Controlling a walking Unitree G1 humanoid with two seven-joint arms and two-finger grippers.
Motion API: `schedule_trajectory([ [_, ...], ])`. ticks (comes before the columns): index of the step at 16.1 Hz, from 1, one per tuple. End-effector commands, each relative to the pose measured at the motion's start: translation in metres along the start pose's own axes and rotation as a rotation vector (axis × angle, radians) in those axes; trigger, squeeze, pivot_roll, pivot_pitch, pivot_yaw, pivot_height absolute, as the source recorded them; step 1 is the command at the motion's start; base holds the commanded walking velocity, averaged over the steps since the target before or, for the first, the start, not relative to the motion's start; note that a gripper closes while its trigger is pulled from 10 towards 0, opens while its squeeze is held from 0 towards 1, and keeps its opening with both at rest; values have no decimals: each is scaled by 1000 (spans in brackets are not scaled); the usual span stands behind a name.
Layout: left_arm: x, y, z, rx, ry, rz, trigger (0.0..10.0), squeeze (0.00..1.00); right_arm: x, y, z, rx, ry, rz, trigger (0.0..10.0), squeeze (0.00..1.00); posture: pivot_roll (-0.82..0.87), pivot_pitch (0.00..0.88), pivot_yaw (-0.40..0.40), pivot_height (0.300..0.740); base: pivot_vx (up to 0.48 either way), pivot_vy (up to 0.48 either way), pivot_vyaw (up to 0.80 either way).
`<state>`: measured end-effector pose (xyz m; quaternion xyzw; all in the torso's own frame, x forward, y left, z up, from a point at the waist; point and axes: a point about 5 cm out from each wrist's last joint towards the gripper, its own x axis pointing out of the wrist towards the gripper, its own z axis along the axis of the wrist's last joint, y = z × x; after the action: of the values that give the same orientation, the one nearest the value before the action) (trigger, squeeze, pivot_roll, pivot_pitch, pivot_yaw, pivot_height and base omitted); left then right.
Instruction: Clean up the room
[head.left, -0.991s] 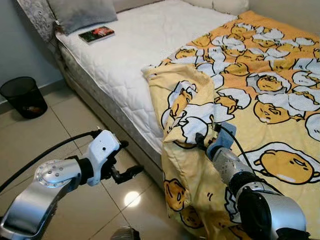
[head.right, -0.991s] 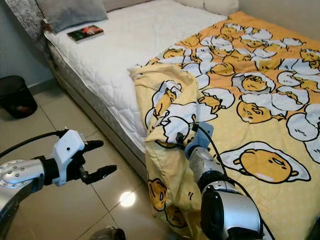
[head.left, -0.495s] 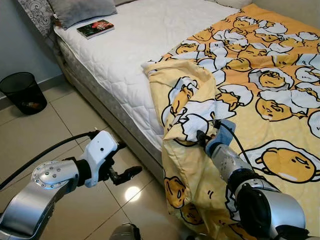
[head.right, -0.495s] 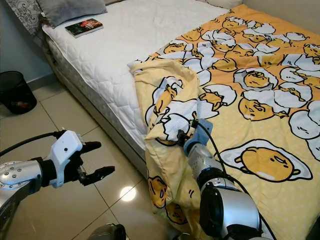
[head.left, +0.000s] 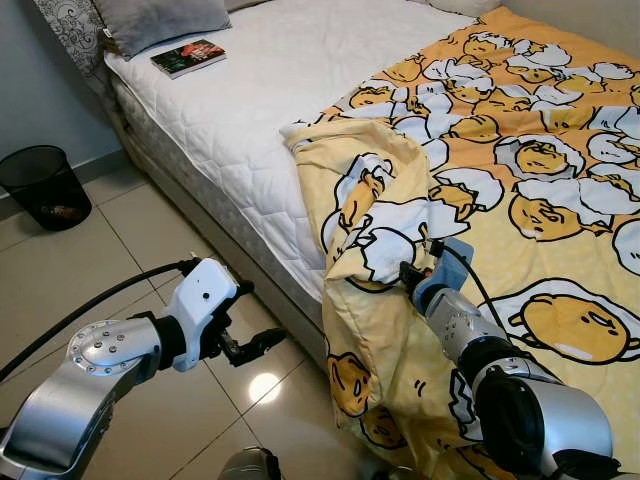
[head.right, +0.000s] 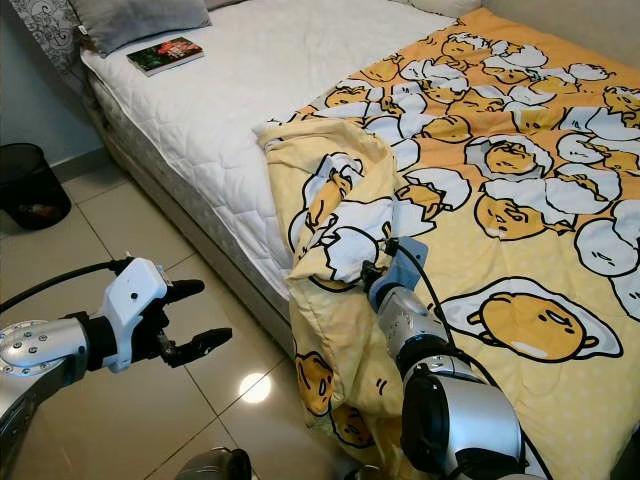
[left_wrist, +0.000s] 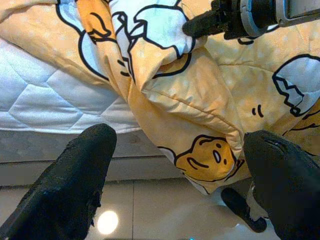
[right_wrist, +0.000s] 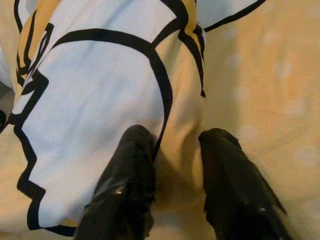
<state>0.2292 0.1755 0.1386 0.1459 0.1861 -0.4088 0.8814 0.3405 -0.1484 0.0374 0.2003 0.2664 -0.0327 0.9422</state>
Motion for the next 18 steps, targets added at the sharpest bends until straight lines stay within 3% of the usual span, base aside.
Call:
schedule_trajectory([
  [1,2,0,1,15,-4,1,10000,427,0,2,2,-45,14,20,0,0,145,65,-9,740,0,0,0],
  [4,3,1,-1,14,-8,12,10000,424,1,4,6,-68,7,32,0,0,131,41,-10,740,0,0,0],
  [7,2,5,-4,3,-12,48,10000,416,2,16,17,-205,-9,119,0,0,112,0,-11,740,0,0,0],
  [9,-2,7,-10,-2,-3,63,10000,424,2,31,26,-320,-13,220,0,0,98,0,-7,740,0,0,0],
  [12,-7,9,-17,-9,16,87,10000,424,0,69,35,-441,-20,429,0,0,85,0,6,740,0,0,0],
  [13,-8,13,-19,-6,19,103,10000,424,-11,120,40,-497,-31,701,0,0,79,0,12,740,0,0,0],
  [14,-9,16,-17,-2,16,111,10000,424,-19,145,42,-482,-40,838,0,0,82,0,12,740,0,0,0],
  [16,-8,18,-16,2,11,112,10000,416,-29,167,44,-436,-44,967,0,0,83,0,14,740,0,0,0],
  [17,-5,17,-13,4,-1,95,10000,420,-53,206,45,-384,-59,1216,0,0,81,0,16,740,0,0,0],
  [18,-2,14,-12,3,-9,82,10000,424,-79,232,46,-309,-60,1432,0,0,80,0,14,740,0,0,0],
])
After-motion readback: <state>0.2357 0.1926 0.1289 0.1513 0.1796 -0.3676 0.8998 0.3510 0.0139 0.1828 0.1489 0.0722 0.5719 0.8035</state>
